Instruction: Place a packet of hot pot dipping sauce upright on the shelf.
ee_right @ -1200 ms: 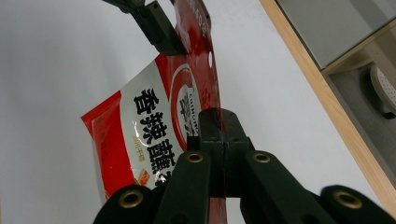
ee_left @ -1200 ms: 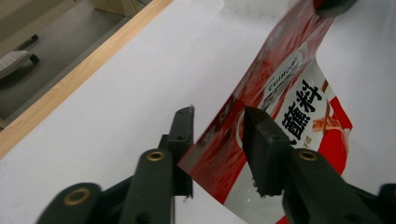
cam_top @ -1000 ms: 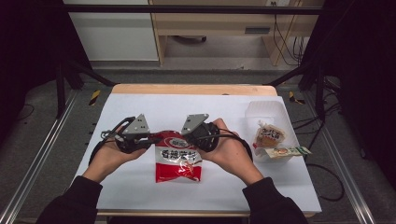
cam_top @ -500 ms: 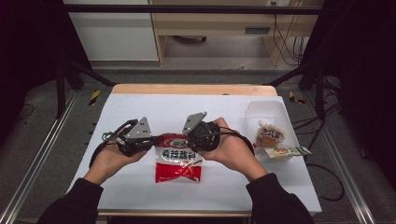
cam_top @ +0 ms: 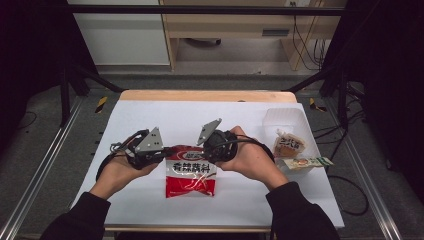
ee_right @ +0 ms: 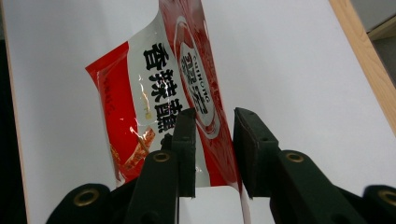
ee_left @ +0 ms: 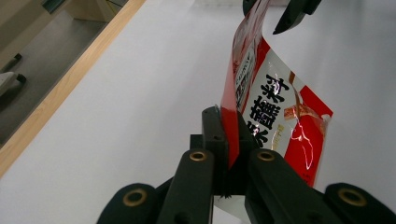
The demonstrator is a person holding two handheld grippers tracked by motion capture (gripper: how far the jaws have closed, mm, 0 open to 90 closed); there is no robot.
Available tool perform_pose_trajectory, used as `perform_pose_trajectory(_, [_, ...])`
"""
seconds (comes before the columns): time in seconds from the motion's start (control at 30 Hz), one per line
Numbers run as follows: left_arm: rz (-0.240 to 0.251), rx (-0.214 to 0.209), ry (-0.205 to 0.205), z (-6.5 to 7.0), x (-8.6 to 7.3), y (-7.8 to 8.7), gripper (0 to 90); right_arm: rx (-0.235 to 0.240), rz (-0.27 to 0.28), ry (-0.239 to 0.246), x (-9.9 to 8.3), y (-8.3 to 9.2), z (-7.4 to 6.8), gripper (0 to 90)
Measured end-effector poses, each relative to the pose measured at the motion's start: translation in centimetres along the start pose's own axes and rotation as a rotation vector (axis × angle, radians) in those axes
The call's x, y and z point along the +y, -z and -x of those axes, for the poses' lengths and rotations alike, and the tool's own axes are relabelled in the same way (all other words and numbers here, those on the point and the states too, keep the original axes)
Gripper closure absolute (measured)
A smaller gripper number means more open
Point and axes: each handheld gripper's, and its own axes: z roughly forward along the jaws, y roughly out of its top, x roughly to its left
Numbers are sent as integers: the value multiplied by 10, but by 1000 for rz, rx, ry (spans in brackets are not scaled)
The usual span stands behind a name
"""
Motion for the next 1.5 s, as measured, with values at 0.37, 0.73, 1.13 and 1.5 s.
perform_pose_trajectory(0.37, [6, 1, -1, 0, 1, 1, 899, -1, 1, 0, -6, 1, 3, 707])
perform_pose_trajectory(0.73, [2, -2, -15, 2, 2, -1, 900, 12, -34, 5, -12, -10, 2, 777])
perform_pose_trajectory(1.13, [15, -21, 8, 2, 0, 2, 897, -11, -32, 10, -12, -12, 1, 896])
perform_pose_trajectory(1.5, [26, 48, 104, -3, -13, -1, 354, -19, -25, 12, -6, -4, 4, 899])
